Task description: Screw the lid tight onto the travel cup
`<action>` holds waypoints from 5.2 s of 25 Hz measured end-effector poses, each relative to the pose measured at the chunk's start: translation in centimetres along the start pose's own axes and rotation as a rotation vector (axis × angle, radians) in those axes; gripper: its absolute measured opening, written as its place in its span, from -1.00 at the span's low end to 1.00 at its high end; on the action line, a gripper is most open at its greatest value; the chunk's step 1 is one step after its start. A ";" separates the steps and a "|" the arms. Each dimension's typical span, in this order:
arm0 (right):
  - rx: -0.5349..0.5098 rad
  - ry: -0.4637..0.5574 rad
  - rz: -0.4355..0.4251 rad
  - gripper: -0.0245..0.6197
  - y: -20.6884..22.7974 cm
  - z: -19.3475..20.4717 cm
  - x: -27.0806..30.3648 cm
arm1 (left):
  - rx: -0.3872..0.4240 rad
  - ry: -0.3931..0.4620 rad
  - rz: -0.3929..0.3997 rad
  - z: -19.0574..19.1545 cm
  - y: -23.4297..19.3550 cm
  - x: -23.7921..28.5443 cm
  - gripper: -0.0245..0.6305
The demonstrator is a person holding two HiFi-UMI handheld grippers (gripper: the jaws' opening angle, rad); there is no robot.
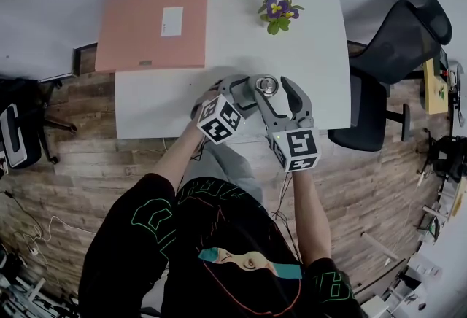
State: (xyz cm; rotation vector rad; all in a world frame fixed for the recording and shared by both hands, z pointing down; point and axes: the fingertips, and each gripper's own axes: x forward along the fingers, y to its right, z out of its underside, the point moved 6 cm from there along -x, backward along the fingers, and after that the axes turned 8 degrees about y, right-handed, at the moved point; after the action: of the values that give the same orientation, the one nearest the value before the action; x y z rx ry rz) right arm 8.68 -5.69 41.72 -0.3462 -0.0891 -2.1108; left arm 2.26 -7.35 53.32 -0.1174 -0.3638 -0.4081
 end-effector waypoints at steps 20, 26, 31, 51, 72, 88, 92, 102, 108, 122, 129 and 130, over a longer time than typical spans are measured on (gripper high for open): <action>-0.006 -0.003 -0.528 -0.08 1.9 -0.7 1.3 | -0.007 -0.005 0.011 0.0 0.0 0.0 0.08; -0.001 -0.042 -0.646 -0.19 2.7 -0.4 1.8 | -0.007 -0.006 0.015 0.1 -0.1 -0.1 0.09; 0.019 -0.057 -0.671 -0.19 2.9 -0.4 1.9 | -0.011 -0.009 0.017 0.2 0.0 -0.1 0.09; 0.155 0.029 -0.083 -0.19 0.9 0.6 0.5 | 0.003 -0.009 0.001 0.1 -0.1 0.1 0.08; 0.299 0.046 0.152 -0.13 -0.2 1.6 0.4 | -0.006 -0.052 0.001 0.2 0.2 0.1 0.10; 0.162 0.266 -0.013 -0.50 3.8 -6.2 -2.2 | -0.134 0.121 -0.269 -9.7 -5.1 -8.8 -0.27; 0.208 0.368 0.018 -0.90 5.6 -8.9 -3.2 | -0.107 0.320 -0.460 -15.2 -6.3 -10.7 -0.38; 0.281 0.490 0.035 -0.91 7.8 -14.9 -5.4 | -0.111 0.641 -0.717 -26.4 -3.7 -12.7 -0.92; 0.259 0.477 0.141 -0.91 10.6 -15.8 -7.2 | -0.056 0.620 -0.778 -27.7 -2.7 -12.8 -0.92; 0.107 0.490 0.124 -0.91 13.3 -16.9 -8.7 | 0.074 0.565 -0.877 -28.1 -1.7 -11.2 -0.92; 0.088 0.472 0.115 -0.91 13.9 -16.2 -8.9 | 0.086 0.574 -0.882 -28.4 -0.9 -10.5 -0.92; 0.088 0.472 0.114 -0.91 14.0 -16.2 -8.9 | 0.086 0.575 -0.881 -28.4 -0.7 -10.4 -0.92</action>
State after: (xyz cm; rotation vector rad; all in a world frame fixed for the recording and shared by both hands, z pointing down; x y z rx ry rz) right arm 21.55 -9.12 22.72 0.1994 0.1119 -2.0147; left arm 2.24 -9.43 23.18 0.2581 0.1631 -1.2594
